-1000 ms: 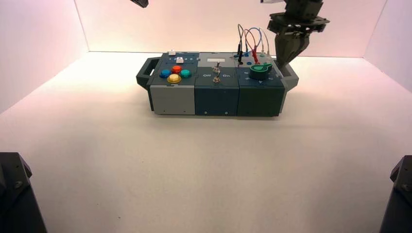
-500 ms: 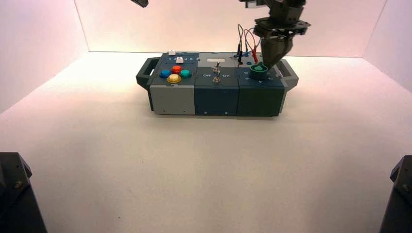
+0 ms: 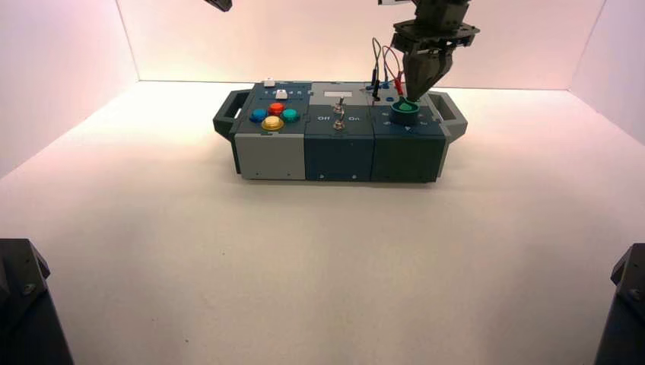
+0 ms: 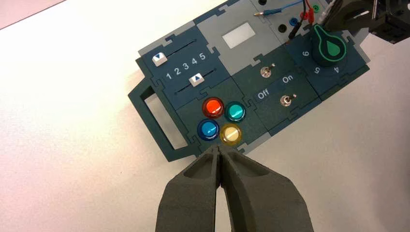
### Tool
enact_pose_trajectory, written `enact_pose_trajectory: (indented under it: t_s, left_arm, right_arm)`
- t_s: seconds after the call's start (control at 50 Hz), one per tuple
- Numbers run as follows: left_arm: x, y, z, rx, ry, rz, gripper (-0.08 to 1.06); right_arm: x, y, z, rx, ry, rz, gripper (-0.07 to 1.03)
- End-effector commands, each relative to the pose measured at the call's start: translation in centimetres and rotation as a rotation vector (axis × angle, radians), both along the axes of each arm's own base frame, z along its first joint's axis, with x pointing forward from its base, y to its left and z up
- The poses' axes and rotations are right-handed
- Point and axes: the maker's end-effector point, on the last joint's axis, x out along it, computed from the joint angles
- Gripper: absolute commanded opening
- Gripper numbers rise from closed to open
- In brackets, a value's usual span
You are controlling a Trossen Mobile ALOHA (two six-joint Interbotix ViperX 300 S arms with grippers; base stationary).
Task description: Turn the knob to position 1.
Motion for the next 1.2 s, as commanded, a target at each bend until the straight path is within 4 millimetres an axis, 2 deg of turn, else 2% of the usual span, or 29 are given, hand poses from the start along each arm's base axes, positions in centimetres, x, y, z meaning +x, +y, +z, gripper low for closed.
enact_pose_trajectory:
  t_s: [0.02, 0.22, 0.5, 0.92, 1.2]
  left_arm:
    - [0.6, -0.2, 1.6, -0.015, -0.049, -0.005, -0.03]
    - [0.6, -0.2, 1.4, -0.014, -0.046, -0.005, -0.03]
    - [0.6, -0.2, 1.4, -0.012, -0.047, -0.005, -0.03]
    - [0.6, -0.2, 1.6, -0.014, -0.05, -0.005, -0.03]
    - [0.6, -0.2, 1.6, -0.012, -0.05, -0.006, -0.03]
  right_arm:
    - [0.9, 0.4, 3.3, 0.023, -0.086, 0.005, -0.02]
    - [0.4, 0.4, 4.6, 0.034, -0.103, 0.003, -0.02]
    - [-0.5, 0.2, 2.8, 0.017, -0.051, 0.016, -0.02]
    - [-0.1, 1.2, 1.9, 0.019, -0.042, 0.035, -0.02]
    - [0.1, 1.6, 2.1, 0.026, -0.056, 0.041, -0.02]
